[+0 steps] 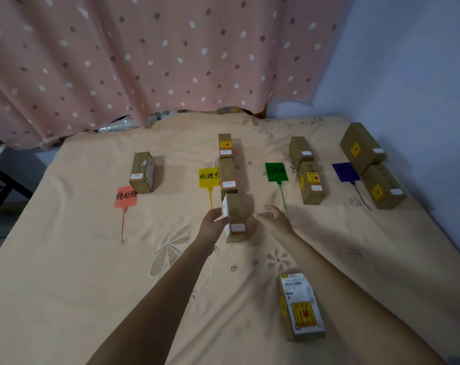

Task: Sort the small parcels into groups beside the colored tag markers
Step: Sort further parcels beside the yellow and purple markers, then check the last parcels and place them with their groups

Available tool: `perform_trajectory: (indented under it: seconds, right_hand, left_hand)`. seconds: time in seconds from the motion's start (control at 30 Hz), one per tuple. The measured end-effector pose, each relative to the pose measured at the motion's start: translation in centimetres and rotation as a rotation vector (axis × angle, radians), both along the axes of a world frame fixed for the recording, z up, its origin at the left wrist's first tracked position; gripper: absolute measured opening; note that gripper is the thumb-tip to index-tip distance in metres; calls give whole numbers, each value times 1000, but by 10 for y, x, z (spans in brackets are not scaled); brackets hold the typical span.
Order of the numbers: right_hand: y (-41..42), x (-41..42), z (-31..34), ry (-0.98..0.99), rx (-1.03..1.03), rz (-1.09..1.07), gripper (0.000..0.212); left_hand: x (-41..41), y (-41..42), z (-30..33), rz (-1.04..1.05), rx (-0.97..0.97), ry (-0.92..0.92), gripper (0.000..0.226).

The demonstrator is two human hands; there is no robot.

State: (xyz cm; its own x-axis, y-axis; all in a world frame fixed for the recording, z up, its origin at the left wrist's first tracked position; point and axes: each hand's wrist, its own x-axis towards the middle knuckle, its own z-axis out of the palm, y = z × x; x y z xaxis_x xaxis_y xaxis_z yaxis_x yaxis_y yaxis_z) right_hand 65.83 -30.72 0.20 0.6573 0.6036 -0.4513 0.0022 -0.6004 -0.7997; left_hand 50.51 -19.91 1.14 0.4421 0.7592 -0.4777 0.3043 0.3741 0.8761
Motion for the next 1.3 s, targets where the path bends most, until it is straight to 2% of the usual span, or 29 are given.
perform_trajectory:
  seconds: [0.17,0.3,0.37,0.53,0.7,0.83,0.93,1.07,1.2,1.3]
  right_hand:
    - [-64,-13,24,-71,-10,-61,59]
    - [-117,-29,27,-96,-46,-113,55]
    - [-141,-35,22,-92,-71,-145,53]
    - [-187,-46,6,-77,-223,-120,57]
    - [-208,-50,-14,-40,-337,-22,57]
    - [-214,-47,-34,36,-323,24,39]
    - [-215,-44,-50,78,-285,60,36]
    - [-212,-37,-54,61,-278,74,42]
    - [-196,-24,-35,93,-176,30,40]
    - [-175,-20,-8,222,-46,-36,64]
  left_hand:
    - [-15,-42,18,-77,0,-76,23]
    - [-29,-83,13,-133,-35,-68,9]
    - [-32,-103,3,-162,-61,-43,12]
    - [-35,-150,-30,-245,-178,95,40]
    - [-31,-180,-58,-279,-264,191,42]
    - [-18,-200,-78,-258,-304,269,26]
    - [-5,-215,-90,-291,-315,315,10]
    - [6,-225,-88,-294,-298,245,22]
    - [9,-212,-67,-134,-276,76,10]
    - [12,-192,-36,-54,-132,-59,18]
